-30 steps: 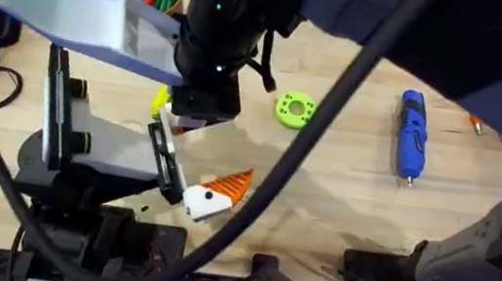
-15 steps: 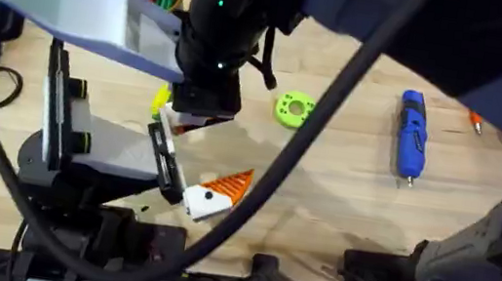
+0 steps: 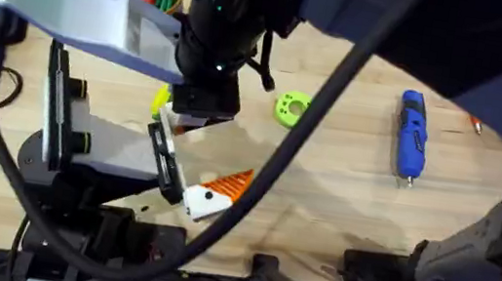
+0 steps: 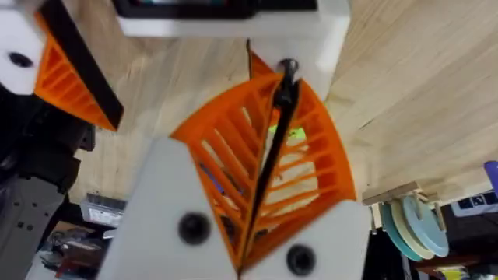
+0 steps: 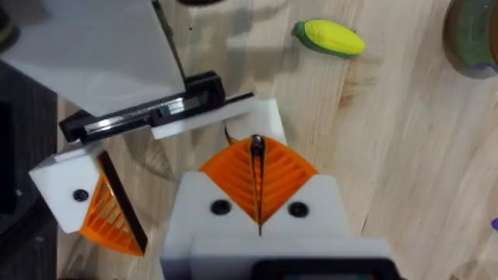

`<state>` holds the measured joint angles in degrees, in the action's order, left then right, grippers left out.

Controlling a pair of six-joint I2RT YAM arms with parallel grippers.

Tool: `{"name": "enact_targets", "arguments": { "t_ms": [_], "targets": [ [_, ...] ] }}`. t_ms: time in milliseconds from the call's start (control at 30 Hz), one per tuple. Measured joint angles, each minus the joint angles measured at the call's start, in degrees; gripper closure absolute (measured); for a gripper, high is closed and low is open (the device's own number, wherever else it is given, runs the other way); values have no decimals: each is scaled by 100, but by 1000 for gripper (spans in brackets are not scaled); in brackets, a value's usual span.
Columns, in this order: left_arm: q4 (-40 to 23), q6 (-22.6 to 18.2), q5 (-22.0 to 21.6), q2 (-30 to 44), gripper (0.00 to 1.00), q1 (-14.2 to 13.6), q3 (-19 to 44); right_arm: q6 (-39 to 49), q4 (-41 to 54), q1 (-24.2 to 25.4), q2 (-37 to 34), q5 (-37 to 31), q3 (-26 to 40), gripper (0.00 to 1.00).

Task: Pick up the gripper from the table and insert it into the empty holder that is missing its gripper. Then pick up a screw, insert it into the mounting hole, and use the screwdriver to tighten it. Finally, clean up the table by picking up the vegetable and placing it into the bucket.

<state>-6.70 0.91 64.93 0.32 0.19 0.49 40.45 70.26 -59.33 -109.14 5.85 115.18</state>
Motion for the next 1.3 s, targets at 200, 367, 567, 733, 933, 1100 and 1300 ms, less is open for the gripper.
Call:
{"name": "enact_targets", "arguments": {
  "t_ms": [200, 367, 567, 733, 933, 1100, 1300],
  "targets": [
    [0, 2, 0, -2, 15, 0, 0, 0, -2, 0, 0, 2, -28, 995],
    [0, 2, 0, -2, 15, 0, 0, 0, 0, 0, 0, 2, -30, 996],
    [-2, 49, 0, 0, 15, 0, 0, 0, -32, 0, 1, 4, -83, 996],
    [-2, 89, 0, 0, 15, 0, 0, 0, -42, 0, 2, 7, -103, 996],
    [-2, 90, 0, 0, 15, 0, 0, 0, -37, 51, 0, 26, -114, 996],
    [-2, 90, 0, 0, 15, 0, 0, 0, -39, 88, 0, 48, -129, 996],
    [-2, 87, 0, 0, 15, 0, 0, 0, -35, 101, 2, 66, -136, 996]
  ]
}}
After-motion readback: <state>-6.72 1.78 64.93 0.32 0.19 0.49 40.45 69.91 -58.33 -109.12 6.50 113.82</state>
